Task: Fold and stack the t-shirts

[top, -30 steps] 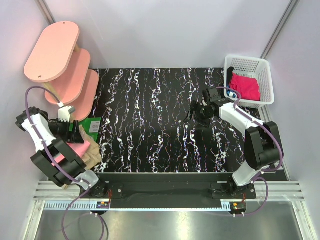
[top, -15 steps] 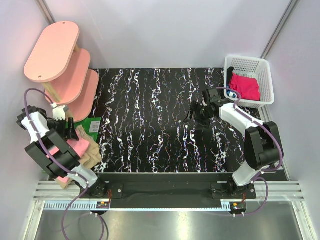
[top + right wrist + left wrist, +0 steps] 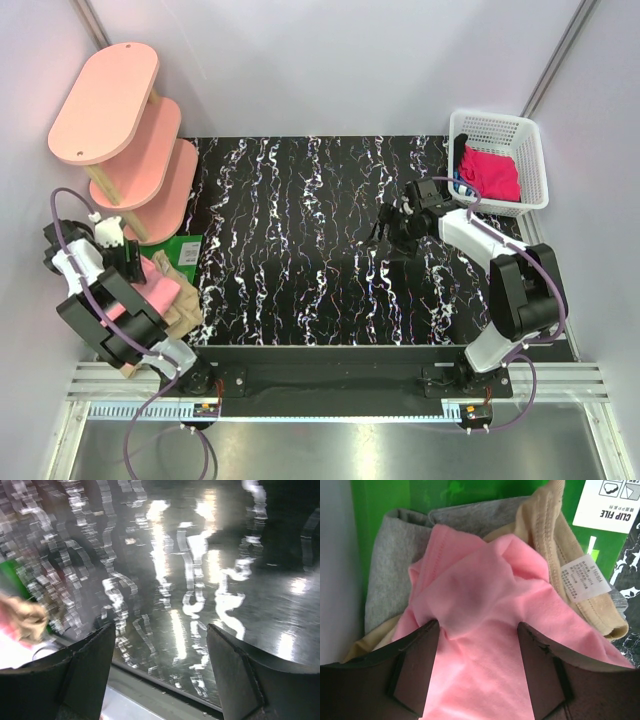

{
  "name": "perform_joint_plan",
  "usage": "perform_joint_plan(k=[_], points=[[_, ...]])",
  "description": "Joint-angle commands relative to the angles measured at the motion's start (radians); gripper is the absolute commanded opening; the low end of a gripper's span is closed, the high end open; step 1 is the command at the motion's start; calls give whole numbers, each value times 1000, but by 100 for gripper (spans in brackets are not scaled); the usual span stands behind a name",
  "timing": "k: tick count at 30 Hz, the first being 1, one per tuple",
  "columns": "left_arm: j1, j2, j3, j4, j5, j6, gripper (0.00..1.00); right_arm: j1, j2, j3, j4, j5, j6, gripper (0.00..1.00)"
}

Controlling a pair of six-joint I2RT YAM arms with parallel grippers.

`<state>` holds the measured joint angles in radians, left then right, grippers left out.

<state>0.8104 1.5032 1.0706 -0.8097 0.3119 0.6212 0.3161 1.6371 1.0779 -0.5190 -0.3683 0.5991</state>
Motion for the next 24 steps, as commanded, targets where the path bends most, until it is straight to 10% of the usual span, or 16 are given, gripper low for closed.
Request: perform_joint_plan(k=[1, 5, 13, 24], points=[[12, -150, 43, 11, 5, 0, 71, 26, -48, 117, 173, -183, 39, 83], [10, -264, 185, -138, 82, -18, 77, 168, 140, 356, 255, -446, 136, 88], [13, -357, 396, -480, 300, 87, 81, 471, 555, 894, 162, -492, 232, 95], [4, -388, -142, -390, 150, 307, 76, 428, 454, 745, 160, -429, 205, 96]])
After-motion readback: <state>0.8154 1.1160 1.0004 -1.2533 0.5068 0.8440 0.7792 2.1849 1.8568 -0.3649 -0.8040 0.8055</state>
